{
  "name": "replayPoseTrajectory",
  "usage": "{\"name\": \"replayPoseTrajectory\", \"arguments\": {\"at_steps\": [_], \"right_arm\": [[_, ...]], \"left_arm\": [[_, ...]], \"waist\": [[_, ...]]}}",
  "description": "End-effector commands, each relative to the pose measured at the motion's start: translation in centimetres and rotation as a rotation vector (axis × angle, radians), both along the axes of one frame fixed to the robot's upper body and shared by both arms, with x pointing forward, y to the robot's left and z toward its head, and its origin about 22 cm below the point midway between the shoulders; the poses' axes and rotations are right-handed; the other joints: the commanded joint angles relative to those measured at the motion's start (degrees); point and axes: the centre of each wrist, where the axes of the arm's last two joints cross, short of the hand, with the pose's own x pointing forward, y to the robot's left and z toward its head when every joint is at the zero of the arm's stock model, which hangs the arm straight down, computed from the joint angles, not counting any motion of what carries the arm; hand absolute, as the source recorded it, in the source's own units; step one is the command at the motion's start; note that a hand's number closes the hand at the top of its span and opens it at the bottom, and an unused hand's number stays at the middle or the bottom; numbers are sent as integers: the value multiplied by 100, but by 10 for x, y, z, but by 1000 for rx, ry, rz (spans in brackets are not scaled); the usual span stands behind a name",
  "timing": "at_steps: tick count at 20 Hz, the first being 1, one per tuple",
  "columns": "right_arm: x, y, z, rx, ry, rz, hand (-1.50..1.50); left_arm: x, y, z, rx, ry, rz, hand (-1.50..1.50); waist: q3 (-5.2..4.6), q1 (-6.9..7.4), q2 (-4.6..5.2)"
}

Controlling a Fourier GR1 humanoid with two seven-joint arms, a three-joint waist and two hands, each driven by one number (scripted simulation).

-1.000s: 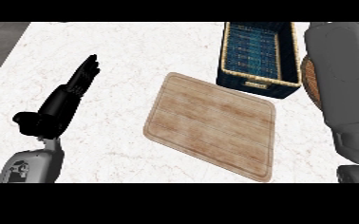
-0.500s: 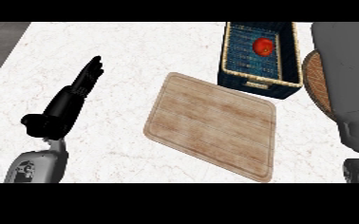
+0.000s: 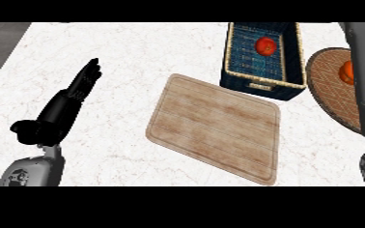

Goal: Pick the tomato from the cutting board and place it in the basket

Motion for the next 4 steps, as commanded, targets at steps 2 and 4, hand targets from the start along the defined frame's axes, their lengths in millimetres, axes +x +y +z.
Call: {"name": "replayPoseTrajectory", "arguments": {"at_steps": [2, 4], "right_arm": [[-11, -33, 3, 200, -33, -15, -150], [-15, -45, 20, 230, 10, 16, -150]], "left_arm": [[-2, 14, 4, -1, 1, 0, 0], [-4, -13, -8, 8, 13, 13, 0]], "waist": [[2, -57, -18], [0, -77, -19]]}}
